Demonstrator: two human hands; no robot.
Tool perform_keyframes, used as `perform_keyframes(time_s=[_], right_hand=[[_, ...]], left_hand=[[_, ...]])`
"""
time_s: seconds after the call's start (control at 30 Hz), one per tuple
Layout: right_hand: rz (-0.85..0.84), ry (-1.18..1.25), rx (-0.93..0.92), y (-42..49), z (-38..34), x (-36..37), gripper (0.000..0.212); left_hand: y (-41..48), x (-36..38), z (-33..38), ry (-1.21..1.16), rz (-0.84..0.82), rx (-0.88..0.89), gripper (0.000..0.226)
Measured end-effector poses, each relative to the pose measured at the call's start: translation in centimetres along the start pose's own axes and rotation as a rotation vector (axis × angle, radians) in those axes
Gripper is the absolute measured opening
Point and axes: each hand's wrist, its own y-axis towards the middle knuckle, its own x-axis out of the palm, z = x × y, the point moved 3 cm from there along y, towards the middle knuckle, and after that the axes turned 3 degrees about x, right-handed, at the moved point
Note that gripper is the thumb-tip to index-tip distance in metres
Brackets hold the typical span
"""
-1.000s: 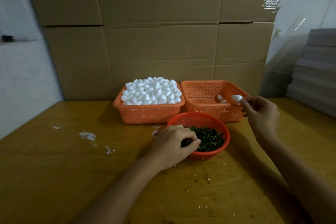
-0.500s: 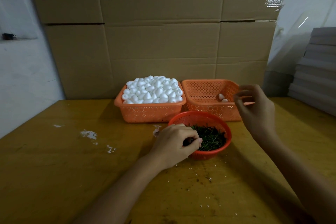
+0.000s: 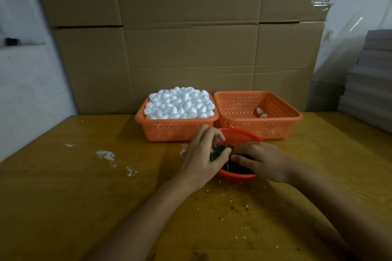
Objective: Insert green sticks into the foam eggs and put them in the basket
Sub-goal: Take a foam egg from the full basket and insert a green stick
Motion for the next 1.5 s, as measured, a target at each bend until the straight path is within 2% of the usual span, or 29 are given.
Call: perform_keyframes(time_s=[0.07, 0.13, 0.2, 0.3, 0.43, 0.8, 0.97, 1.2, 1.33, 1.5], right_hand=[[-0.014, -0.016, 0.001, 0.2, 0.0, 0.0, 0.036], [-0.031, -0.036, 0.000, 0.4, 0.0, 0.0, 0.036], [-0.049, -0.054, 0.002, 0.6, 0.0, 0.0, 0.036], [-0.063, -0.059, 0.002, 0.8, 0.0, 0.0, 0.035], [-0.054, -0.072, -0.012, 0.9, 0.0, 0.1, 0.033], [-0.061, -0.075, -0.005, 0.7, -0.1, 0.1, 0.034], [-0.063, -0.079, -0.001, 0.7, -0.1, 0.1, 0.035], [-0.061, -0.099, -0.002, 0.8, -0.1, 0.2, 0.035], [-0.065, -0.095, 0.005, 0.8, -0.1, 0.1, 0.035], [-0.063, -0.099, -0.004, 0.8, -0.1, 0.2, 0.035]], left_hand=[[0.3, -0.5, -0.4, 0.155, 0.060, -0.014, 0.036], [1.2, -1.5, -0.8, 0.425, 0.098, 0.004, 0.046], [2.2, -2.3, -1.8, 0.605, 0.036, -0.083, 0.053], [2.9, -3.3, -4.4, 0.680, -0.123, -0.277, 0.057], [4.0, -3.9, -5.7, 0.844, -0.196, -0.223, 0.056], [6.7, -3.5, -5.8, 0.803, -0.316, -0.337, 0.054], [7.1, -3.9, -6.0, 0.809, -0.318, -0.287, 0.044], [7.2, -3.9, -6.4, 0.777, -0.365, -0.295, 0.042], [7.2, -3.9, -6.7, 0.744, -0.327, -0.310, 0.035], [6.9, -3.8, -6.9, 0.654, -0.197, -0.290, 0.047]])
